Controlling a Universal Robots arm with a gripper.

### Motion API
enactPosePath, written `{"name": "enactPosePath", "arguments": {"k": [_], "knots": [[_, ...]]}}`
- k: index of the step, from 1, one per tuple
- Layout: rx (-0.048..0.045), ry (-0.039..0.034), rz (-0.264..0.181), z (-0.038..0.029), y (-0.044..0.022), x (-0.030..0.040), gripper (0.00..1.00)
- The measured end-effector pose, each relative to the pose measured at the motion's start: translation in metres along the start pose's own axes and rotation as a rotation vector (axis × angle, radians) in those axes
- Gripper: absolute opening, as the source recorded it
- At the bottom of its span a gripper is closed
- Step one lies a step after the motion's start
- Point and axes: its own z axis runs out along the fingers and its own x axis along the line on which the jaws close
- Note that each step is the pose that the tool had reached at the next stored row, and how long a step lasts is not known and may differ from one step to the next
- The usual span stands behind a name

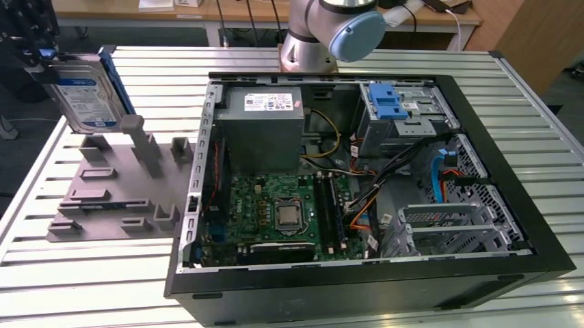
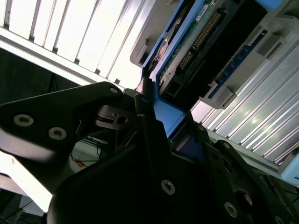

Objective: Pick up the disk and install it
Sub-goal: 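Pick up the disk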

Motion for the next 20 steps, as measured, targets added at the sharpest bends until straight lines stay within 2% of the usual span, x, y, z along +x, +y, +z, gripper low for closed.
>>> {"name": "enactPosePath", "arguments": {"k": [8,20], "knots": [[0.0,0.0009,0.0,-0.0049,0.0001,-0.0002,0.37],[0.0,0.0045,0.0,-0.0083,0.0001,-0.0004,0.37]]}}
